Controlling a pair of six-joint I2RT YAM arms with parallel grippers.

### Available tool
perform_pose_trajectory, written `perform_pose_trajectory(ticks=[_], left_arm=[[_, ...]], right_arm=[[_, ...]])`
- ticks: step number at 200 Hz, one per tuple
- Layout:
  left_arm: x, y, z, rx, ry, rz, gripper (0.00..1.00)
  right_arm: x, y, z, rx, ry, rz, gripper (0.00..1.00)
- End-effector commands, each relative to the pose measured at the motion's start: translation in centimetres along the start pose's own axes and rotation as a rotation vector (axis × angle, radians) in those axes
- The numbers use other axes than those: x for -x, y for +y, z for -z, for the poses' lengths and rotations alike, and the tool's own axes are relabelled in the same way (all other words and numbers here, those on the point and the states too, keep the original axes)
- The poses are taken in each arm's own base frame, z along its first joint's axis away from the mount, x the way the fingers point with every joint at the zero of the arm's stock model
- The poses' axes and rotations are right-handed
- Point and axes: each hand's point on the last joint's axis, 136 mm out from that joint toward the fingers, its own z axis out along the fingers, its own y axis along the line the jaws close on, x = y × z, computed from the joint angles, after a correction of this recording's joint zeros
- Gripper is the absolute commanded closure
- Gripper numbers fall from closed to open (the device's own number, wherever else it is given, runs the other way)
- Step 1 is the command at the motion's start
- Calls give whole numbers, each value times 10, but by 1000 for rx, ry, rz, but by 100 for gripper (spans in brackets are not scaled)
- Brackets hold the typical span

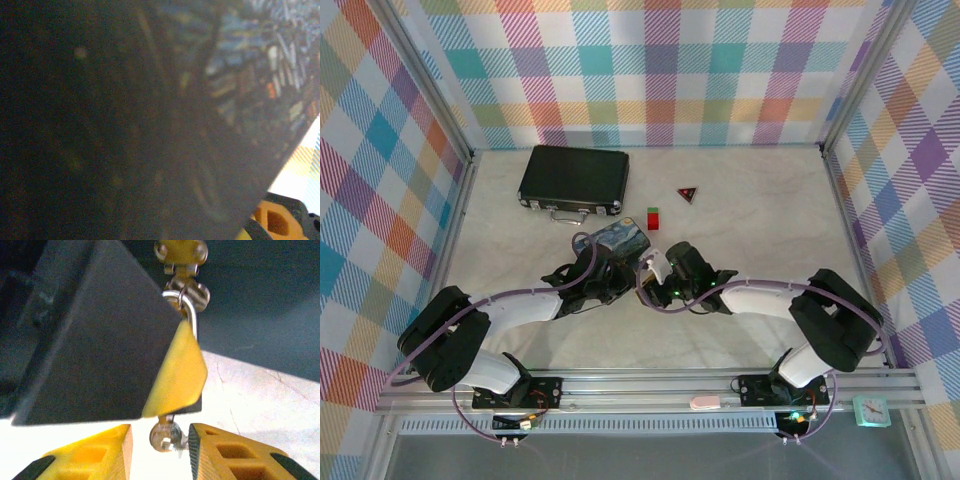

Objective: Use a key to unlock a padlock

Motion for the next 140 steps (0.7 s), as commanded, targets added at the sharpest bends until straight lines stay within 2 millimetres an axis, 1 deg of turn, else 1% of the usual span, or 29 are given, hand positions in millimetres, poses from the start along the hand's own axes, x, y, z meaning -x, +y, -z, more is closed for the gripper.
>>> perform_pose_trajectory(ticks=[1, 17, 52, 93, 101, 126, 140], left_arm=[[12, -32, 8, -92, -35, -20, 100], [11, -33, 7, -99, -27, -21, 100], [10, -37, 11, -113, -26, -20, 100], [10, -42, 16, -127, -34, -21, 100], [10, -43, 17, -131, -34, -20, 100], [7, -44, 16, -133, -24, -21, 100], [4, -41, 14, -127, -14, -23, 100]], right_arm=[[-1, 8, 9, 21, -13, 23, 65], [1, 7, 7, 18, -13, 25, 65], [7, 7, -5, 30, -14, 27, 65], [14, 5, -13, 26, -22, 34, 67], [15, 4, -13, 19, -27, 33, 69], [20, 0, -11, -8, -55, 27, 79], [24, -2, -9, -21, -67, 19, 81]])
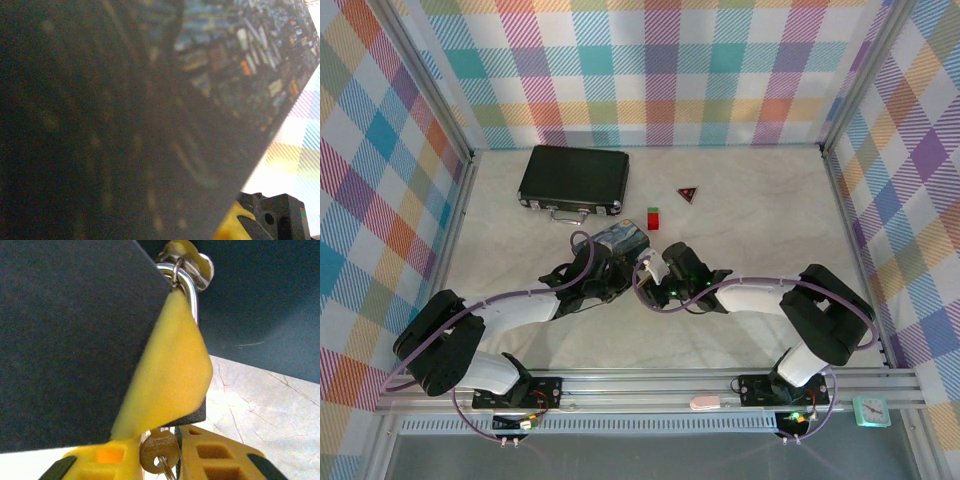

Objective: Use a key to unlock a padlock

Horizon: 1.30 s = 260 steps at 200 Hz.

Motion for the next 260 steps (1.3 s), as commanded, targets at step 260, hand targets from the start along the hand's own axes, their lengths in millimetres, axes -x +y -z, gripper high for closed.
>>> perform_pose_trajectory(ticks=[260], left_arm=[[-8, 4, 3, -154, -61, -340, 100]], right_arm=[[51, -26, 48, 374, -97, -684, 85]])
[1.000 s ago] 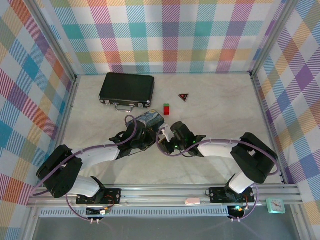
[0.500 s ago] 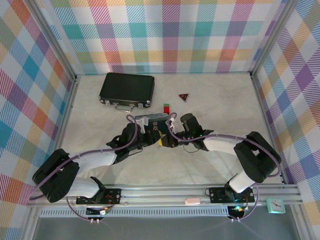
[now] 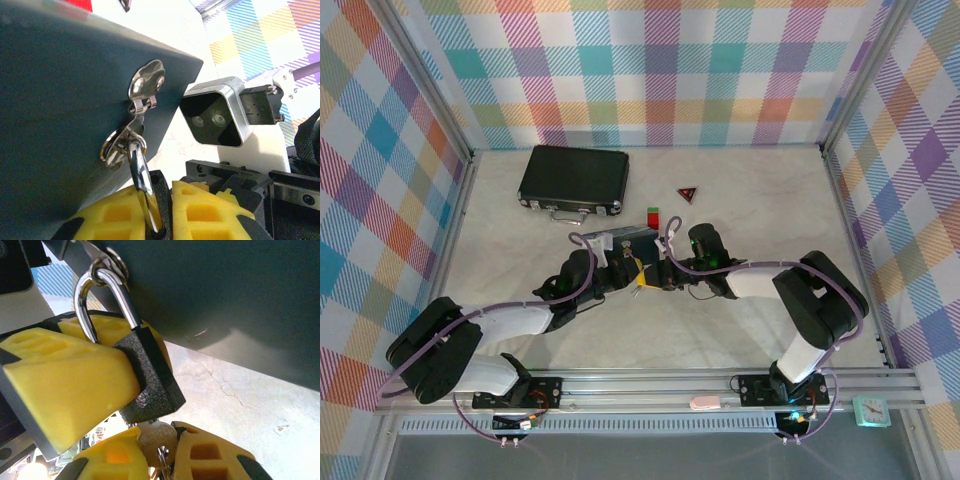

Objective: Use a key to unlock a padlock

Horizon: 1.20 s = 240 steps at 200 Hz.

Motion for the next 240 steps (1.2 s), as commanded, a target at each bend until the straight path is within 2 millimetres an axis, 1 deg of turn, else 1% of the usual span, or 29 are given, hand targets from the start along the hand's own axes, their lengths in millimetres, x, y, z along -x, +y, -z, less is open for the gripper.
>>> perform_pose_trajectory(ticks=[1, 27, 46, 60, 74, 116, 128, 140, 156, 167, 199, 220, 240], left_arm=[[-32, 34, 1, 94, 105, -8, 100], [-29, 41, -4, 130, 86, 27, 100], [-26, 45, -9, 156, 72, 50, 100], [-25, 48, -13, 181, 73, 61, 100], [-28, 52, -18, 197, 84, 69, 100], [-47, 73, -30, 269, 111, 130, 100], [-50, 75, -33, 274, 115, 147, 100], [-53, 76, -36, 271, 122, 163, 89], [-53, 74, -35, 264, 117, 184, 67], [-51, 74, -30, 268, 104, 193, 56], [-39, 76, -2, 345, 62, 177, 36], [-21, 76, 23, 411, 13, 144, 24], [2, 78, 46, 449, -53, 142, 16]], right_arm=[[31, 2, 24, -77, -116, 75, 85], [26, -1, 31, -192, -103, 155, 66], [23, -2, 34, -230, -94, 190, 59], [21, -8, 37, -278, -82, 197, 58], [22, -14, 43, -335, -88, 209, 57], [30, -14, 61, -457, -148, 270, 56], [31, -14, 64, -480, -162, 279, 56], [33, -13, 66, -494, -173, 286, 55], [33, -13, 67, -520, -181, 292, 55], [33, -12, 67, -539, -182, 299, 55], [30, -9, 63, -585, -175, 331, 54], [27, -10, 57, -623, -160, 346, 52], [18, -12, 42, -665, -113, 389, 51]])
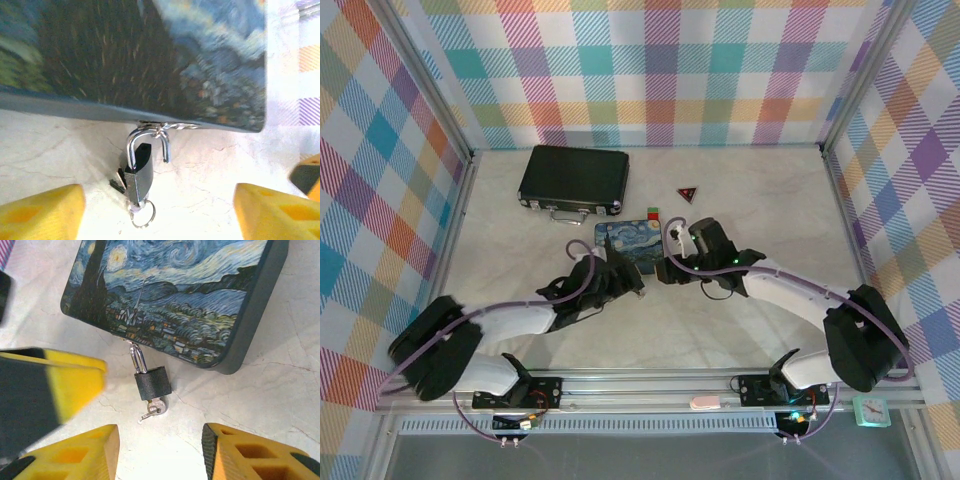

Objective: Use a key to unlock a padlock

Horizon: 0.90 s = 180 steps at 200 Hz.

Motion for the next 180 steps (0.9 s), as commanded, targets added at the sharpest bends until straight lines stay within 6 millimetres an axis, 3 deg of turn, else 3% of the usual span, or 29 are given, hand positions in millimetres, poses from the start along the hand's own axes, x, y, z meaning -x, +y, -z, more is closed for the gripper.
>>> perform_pose_trajectory(ticks=[1, 39, 87, 118, 180], left_arm=[[20, 28, 24, 139, -66, -2, 15], [67, 29, 52, 134, -169, 20, 12], [109, 40, 63, 114, -235, 107, 12], [115, 44, 63, 111, -249, 117, 12], [113, 49, 58, 100, -239, 140, 12]], right_arm=[[2, 10, -6, -57, 11, 81, 51], [-18, 33, -45, -154, 128, 240, 51], [-25, 23, -87, -447, 233, 421, 51], [-30, 12, -95, -559, 273, 475, 50], [-31, -2, -90, -645, 275, 520, 51]])
